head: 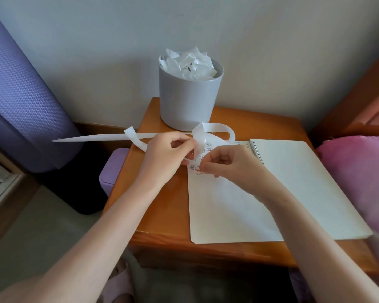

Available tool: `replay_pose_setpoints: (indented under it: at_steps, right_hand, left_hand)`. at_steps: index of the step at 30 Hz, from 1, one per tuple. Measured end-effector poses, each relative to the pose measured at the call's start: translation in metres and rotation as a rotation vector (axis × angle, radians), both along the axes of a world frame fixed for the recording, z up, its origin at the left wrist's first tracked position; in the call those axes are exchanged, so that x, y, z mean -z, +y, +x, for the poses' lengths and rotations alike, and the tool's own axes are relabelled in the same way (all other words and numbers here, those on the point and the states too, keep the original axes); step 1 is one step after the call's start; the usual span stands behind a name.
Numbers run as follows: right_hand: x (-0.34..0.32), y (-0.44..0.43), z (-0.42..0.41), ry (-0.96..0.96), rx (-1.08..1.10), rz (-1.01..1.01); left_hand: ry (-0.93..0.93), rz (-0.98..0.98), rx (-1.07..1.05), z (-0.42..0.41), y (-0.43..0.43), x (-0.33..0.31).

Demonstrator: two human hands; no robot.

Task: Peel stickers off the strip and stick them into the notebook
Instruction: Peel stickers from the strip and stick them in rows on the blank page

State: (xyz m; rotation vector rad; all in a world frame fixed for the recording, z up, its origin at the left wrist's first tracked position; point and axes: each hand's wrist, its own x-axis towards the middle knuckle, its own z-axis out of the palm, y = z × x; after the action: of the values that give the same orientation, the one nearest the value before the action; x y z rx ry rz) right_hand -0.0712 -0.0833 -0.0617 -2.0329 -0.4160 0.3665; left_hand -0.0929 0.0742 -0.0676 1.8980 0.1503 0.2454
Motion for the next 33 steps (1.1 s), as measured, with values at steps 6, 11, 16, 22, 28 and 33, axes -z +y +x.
replay_pose_setpoints:
  at_steps: [6, 11, 16, 22, 28, 33]
  right_hand:
    - [0.0077, 0.0035, -0.0014, 0.016, 0.014, -0.044]
    - [0.0079, 0.0048, -0.0014, -0.001, 0.037, -0.063]
    - [0.0087, 0.0050, -0.0013, -0.007, 0.037, -0.091]
    - [0.0093, 0.0065, -0.0024, -0.024, 0.057, -0.104]
    - [0.0083, 0.0092, -0.0041, -0.029, 0.077, -0.104]
    - [0.0104, 0.0104, -0.0034, -0.041, 0.087, -0.092]
  left_hand:
    - [-0.002, 0.035, -0.015, -0.0007, 0.0015, 0.0002]
    - [0.002, 0.056, -0.019, 0.0005, 0.0019, 0.0006]
    - [0.000, 0.044, -0.019, 0.0003, 0.0018, 0.0008]
    - [-0.007, 0.048, -0.020, 0.0011, 0.0021, 0.0021]
    - [-0.011, 0.038, -0.024, 0.0009, 0.0025, 0.0016]
    - [-0.015, 0.048, -0.025, 0.0010, 0.0024, 0.0019]
